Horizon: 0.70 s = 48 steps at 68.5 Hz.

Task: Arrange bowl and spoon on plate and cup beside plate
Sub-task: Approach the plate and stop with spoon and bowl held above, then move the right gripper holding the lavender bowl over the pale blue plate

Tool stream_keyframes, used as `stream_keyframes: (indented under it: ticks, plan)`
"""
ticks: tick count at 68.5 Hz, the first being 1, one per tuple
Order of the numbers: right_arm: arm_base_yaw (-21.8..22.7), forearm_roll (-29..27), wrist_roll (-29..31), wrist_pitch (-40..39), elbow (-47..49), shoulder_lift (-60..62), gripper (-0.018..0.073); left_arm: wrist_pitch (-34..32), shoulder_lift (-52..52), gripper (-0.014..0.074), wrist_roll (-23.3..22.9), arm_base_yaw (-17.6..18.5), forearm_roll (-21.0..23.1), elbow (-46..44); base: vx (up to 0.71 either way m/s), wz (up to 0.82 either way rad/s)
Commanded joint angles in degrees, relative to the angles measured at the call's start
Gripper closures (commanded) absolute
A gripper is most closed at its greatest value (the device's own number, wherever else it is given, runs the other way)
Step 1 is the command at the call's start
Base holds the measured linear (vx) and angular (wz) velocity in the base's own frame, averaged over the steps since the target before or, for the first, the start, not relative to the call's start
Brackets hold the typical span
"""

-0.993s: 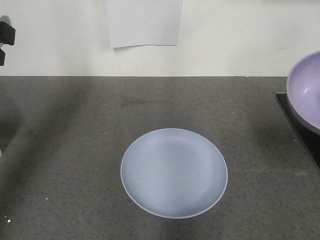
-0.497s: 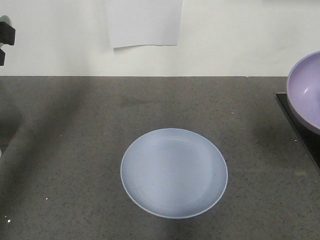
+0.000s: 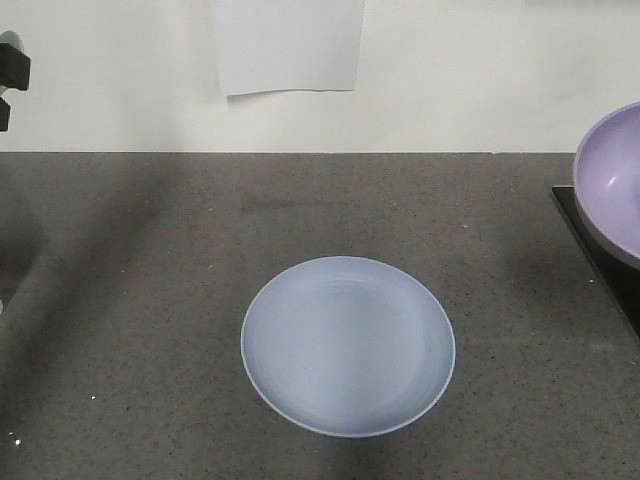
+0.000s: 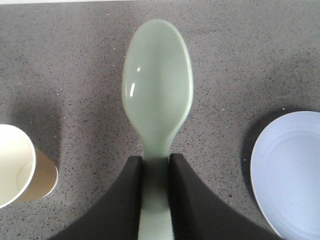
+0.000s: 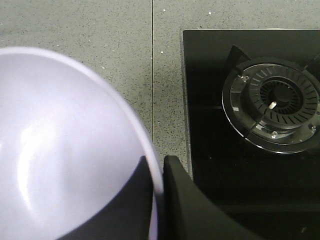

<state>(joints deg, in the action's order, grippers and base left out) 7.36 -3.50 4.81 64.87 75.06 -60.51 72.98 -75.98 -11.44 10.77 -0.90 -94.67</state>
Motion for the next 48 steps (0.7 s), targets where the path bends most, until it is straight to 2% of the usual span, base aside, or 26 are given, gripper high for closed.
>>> stream_keyframes:
  ticks: [1,48]
  plan:
    - [0.4,0.0,0.4,-3.4,1.6,0.7,0.0566,-1.4,1.5,0.0603,0.1,0.4,0.2,-1.4,0.0,0.0]
    - [0.4,-0.7,0.3,-4.8,1.6,0.7,0.0566,-1.4,1.5,0.0603,0.1,0.4,0.2,-1.4,0.0,0.0]
